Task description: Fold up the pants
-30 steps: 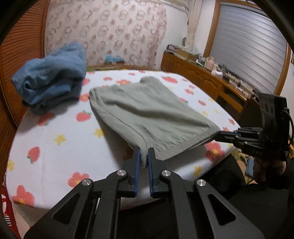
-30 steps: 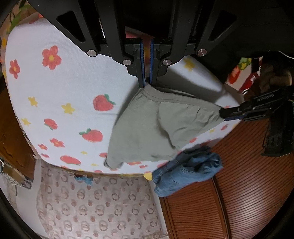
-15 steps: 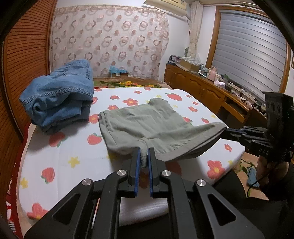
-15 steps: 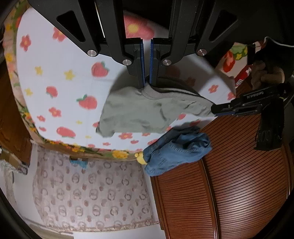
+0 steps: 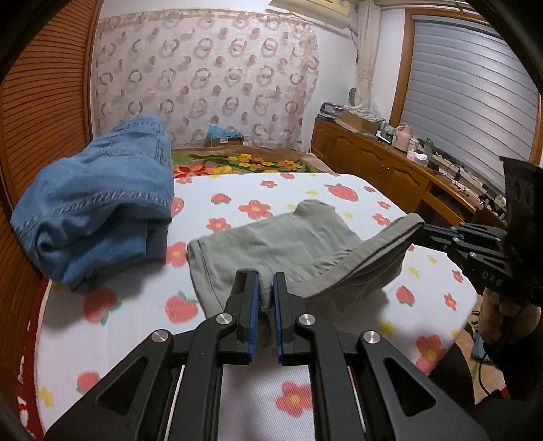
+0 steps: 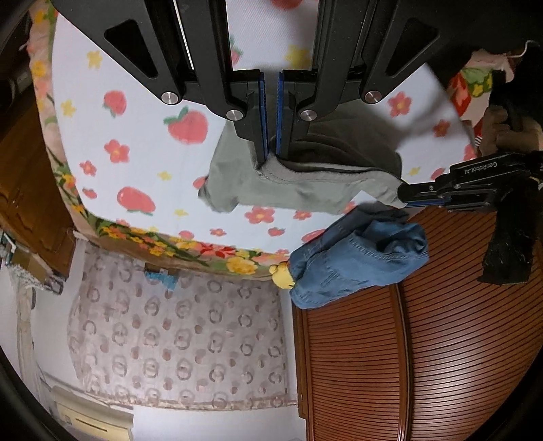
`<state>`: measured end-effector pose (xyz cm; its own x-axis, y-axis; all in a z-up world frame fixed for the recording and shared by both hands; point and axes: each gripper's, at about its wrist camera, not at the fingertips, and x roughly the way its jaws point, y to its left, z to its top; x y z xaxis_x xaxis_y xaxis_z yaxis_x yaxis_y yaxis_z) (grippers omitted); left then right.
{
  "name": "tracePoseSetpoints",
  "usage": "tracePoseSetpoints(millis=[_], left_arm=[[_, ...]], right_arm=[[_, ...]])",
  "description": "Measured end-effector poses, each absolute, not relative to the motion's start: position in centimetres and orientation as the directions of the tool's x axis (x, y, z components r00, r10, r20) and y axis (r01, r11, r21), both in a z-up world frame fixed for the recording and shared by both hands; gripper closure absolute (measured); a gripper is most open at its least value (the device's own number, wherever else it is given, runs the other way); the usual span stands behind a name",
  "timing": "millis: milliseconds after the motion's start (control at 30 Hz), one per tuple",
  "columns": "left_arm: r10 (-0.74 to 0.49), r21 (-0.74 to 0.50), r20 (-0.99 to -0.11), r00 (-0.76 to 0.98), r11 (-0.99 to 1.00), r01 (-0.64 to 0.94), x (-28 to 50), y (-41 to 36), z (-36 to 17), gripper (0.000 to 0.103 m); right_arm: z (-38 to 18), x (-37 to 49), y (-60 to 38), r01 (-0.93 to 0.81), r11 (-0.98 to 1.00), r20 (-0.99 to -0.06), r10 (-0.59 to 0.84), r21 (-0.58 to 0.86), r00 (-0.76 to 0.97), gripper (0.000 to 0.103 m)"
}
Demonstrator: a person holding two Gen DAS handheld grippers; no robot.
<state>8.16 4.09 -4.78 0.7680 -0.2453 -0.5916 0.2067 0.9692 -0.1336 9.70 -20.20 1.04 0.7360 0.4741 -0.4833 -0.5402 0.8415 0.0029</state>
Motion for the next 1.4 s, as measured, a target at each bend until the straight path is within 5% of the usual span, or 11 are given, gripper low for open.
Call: tracePoseSetpoints(millis=[900,1000,1133,1400], left_arm=[[-0.189,-0.122,-0.650,0.736,0.982,0.144,15.4,5.3,-6.1,0.094],[-0.189,-0.122,-0.650,0.736,0.982,0.145,15.2,5.2,-6.2,0.085],[-0.190,-0.109,-0.642,0.743,0.982,0.157,14.5,5.1,-5.8,0.054],[-0.187,-0.109,-0.650,0.737,0.982,0.153,11.9,5.5,-6.5,0.053]], right_arm=[[0.1,19.9,-17.2,-0.530,0.847,-0.539,0.460,0.028,0.706,0.099],[0.2,19.9,-17.6,-0.523,0.852,-0.543,0.454,0.032,0.706,0.094],[0.3,19.3,-18.4,-0.501,0.865,-0.541,0.435,0.028,0.720,0.079],[-0.7,17.5,-19.8,-0.520,0.853,-0.585,0.440,0.036,0.681,0.078]])
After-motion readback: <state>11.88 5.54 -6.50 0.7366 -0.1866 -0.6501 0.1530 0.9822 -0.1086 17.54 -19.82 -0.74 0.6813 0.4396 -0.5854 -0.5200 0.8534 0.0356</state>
